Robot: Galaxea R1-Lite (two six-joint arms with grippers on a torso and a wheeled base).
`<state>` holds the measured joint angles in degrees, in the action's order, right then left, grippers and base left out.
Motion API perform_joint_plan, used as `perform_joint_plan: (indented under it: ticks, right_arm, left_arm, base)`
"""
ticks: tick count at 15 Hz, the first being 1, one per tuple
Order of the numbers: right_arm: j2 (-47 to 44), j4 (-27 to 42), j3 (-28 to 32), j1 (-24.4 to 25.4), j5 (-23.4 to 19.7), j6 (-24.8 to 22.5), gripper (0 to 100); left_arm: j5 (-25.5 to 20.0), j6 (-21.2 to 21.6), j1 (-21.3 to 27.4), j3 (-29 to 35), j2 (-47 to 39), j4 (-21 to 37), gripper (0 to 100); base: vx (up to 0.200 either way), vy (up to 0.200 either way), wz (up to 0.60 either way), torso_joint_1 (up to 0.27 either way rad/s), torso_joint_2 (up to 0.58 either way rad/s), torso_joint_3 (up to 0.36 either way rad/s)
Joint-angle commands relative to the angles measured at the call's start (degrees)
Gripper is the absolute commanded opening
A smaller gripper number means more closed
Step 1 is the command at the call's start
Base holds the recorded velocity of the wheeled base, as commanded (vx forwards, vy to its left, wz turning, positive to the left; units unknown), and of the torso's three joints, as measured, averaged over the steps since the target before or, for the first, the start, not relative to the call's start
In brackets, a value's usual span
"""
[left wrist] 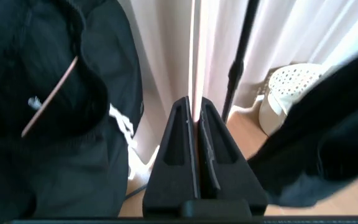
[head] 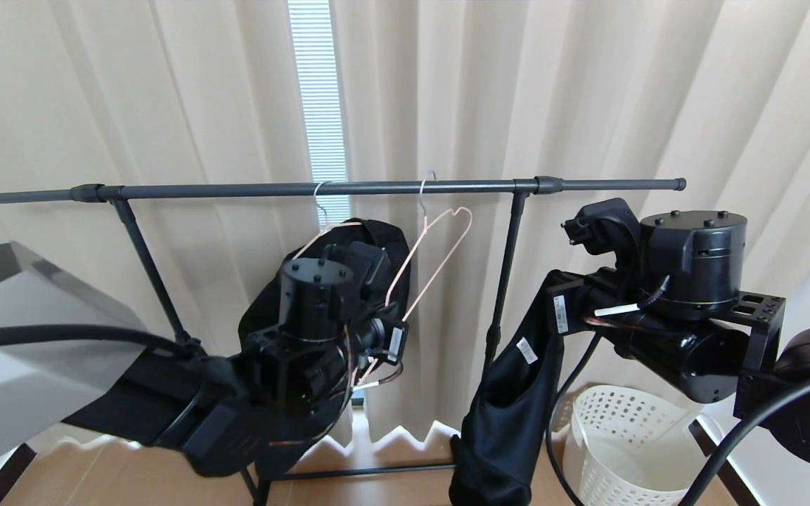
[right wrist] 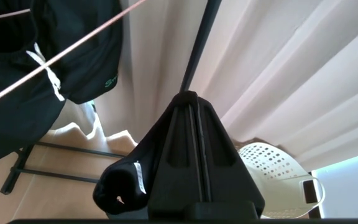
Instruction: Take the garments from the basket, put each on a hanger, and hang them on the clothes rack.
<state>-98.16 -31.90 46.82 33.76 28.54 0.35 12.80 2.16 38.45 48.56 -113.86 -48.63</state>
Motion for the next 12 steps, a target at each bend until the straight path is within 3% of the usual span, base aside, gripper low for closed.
perform_joint_plan:
  ticks: [1,2,6,9,11,12]
  right_arm:
    - [-0.1,0.0,0.2,0.0,0.6,-0.4,0]
    - [-0.3,-0.1,0.3,0.0,2.7,-1.3,0]
    - [-1.4,-0.1,1.5,-0.4,5.2,-1.5,0]
    - [-3.7,-0.1,3.1,-2.1,6.6,-1.4,0]
    - [-4.8,-0.3,4.3,-3.4,7.7,-1.3,0]
    - [-4.8,-0.3,4.6,-3.7,7.7,-1.3,0]
  left_arm:
    - [0.1,0.2,2.1,-12.2,8.1,-7.3,0]
    - [0.0,0.1,2.8,-18.9,10.6,-11.4,0]
    - [-0.4,0.0,6.2,-34.0,13.1,-24.2,0]
    - [-1.6,0.1,8.7,-38.4,12.6,-29.4,0]
    - [-7.6,0.2,8.8,-40.6,12.6,-30.0,0]
    - [-8.3,0.3,8.9,-40.7,12.5,-30.0,0]
  base:
    - [0.0,0.0,0.0,0.0,0.0,0.0]
    - [0.0,0.0,0.0,0.0,0.0,0.0]
    - [0.0,0.0,0.0,0.0,0.0,0.0]
    - [0.0,0.0,0.0,0.0,0.0,0.0]
    - [0.0,0.0,0.0,0.0,0.0,0.0]
    - [0.0,0.0,0.0,0.0,0.0,0.0]
